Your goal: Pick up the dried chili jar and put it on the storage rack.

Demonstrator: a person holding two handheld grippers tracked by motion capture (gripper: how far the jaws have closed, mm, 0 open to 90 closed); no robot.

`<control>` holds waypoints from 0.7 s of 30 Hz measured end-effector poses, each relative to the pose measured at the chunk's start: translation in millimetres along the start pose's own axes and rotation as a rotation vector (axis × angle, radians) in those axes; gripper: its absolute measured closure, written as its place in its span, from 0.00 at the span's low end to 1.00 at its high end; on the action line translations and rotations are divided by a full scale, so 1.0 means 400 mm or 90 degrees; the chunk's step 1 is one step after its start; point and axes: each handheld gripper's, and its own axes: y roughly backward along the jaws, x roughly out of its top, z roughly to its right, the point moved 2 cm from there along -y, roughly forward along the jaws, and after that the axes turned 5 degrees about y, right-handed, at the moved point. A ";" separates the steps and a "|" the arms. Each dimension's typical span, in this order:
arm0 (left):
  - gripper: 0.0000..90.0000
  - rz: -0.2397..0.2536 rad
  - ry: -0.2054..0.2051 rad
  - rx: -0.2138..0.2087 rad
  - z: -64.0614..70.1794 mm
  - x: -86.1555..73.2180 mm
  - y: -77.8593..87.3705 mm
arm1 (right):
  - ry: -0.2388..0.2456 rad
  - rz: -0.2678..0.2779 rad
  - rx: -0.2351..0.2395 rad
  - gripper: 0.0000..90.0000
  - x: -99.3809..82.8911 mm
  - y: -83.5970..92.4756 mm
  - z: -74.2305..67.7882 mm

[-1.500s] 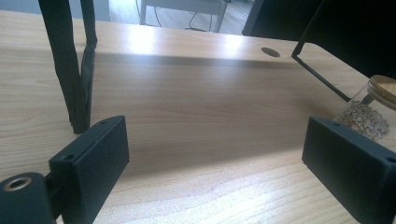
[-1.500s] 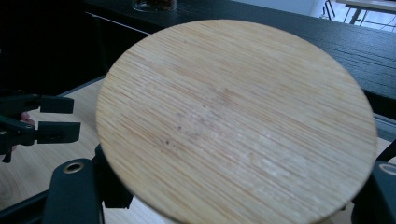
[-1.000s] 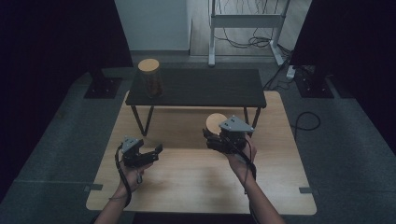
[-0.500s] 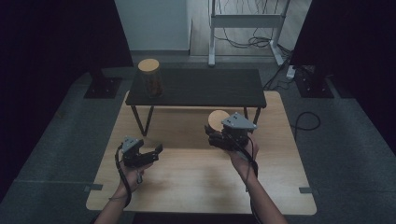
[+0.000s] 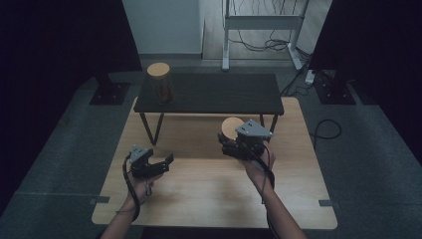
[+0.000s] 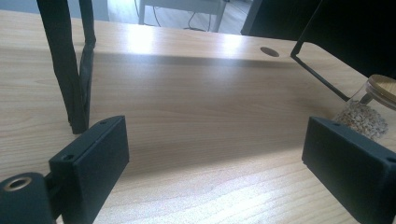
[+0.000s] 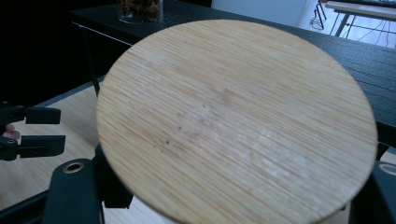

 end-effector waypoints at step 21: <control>0.08 -0.010 -0.007 -0.003 0.002 0.000 -0.005 | -0.011 -0.001 -0.012 0.28 -0.012 0.006 0.012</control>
